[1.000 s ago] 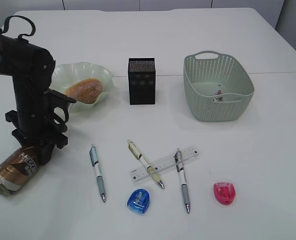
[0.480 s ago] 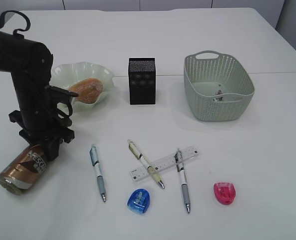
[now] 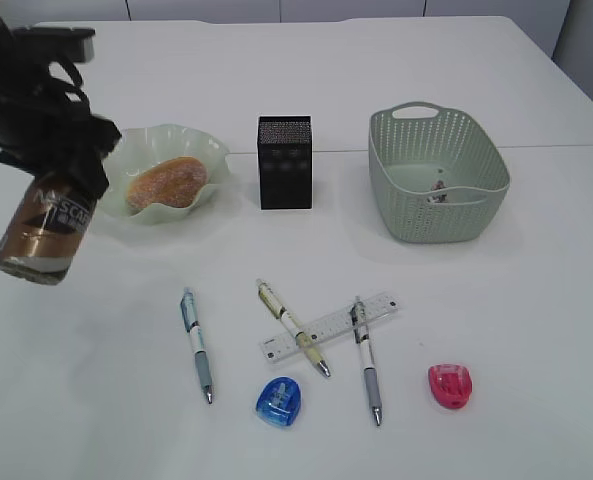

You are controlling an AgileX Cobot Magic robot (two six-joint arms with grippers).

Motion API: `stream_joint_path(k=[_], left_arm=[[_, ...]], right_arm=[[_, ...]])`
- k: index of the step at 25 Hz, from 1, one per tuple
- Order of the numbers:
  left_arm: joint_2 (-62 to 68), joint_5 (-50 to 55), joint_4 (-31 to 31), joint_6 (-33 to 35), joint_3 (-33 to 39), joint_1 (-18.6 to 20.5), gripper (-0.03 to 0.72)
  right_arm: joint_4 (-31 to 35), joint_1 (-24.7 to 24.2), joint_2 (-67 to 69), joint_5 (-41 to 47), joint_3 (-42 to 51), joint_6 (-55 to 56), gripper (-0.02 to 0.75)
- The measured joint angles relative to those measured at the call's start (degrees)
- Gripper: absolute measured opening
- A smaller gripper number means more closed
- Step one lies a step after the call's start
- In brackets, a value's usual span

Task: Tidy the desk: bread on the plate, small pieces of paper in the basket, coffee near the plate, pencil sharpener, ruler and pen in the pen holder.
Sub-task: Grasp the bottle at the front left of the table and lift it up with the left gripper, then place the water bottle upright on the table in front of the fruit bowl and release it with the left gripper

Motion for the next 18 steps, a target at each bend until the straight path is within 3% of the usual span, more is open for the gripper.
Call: stream_joint_path(k=[5,10,13,18], left_arm=[[-10.8,-5.1,-2.3,0.9,4.2,0.2,0.237],[-24.7,-19.6,-2.6,1.1,19.5,0.2,0.237],[-32.9,-33.7,-2.7,1.1,32.1,0.2,0.236],[-39.3,-69.2,-3.2,1.1,52.0,0.2,0.236]], right_arm=[[0.0,0.0,0.0,1.9,0.0,0.0,0.519],[0.0,0.0,0.0,2.9,0.0,0.0,0.519],[0.0,0.0,0.0,3.0,0.0,0.0,0.519],[0.0,0.0,0.0,3.0,0.0,0.0,0.519]])
